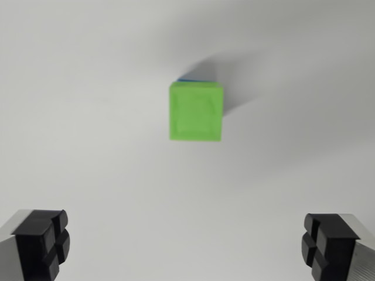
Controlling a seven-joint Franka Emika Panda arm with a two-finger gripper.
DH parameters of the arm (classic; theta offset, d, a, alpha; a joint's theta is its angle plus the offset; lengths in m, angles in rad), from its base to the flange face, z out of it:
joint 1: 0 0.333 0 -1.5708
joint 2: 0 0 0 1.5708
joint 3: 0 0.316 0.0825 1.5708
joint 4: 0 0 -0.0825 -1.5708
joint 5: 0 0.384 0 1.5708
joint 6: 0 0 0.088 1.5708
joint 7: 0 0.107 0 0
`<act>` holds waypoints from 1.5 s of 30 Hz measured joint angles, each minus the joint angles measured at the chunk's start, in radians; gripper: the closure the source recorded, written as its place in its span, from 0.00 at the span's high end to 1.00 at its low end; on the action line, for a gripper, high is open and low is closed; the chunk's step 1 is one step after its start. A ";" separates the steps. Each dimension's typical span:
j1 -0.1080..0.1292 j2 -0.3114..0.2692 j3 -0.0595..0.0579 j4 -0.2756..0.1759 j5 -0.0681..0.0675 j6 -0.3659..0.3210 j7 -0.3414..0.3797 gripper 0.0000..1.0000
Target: Stack cube
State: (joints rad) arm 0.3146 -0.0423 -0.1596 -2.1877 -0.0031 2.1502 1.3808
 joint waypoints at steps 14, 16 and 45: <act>0.000 -0.040 0.001 0.068 -0.005 -0.109 0.005 1.00; 0.000 -0.044 0.002 0.076 -0.005 -0.119 0.005 1.00; 0.000 -0.052 0.003 0.103 -0.007 -0.155 0.007 1.00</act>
State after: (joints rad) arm 0.3146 -0.0940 -0.1570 -2.0849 -0.0096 1.9953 1.3874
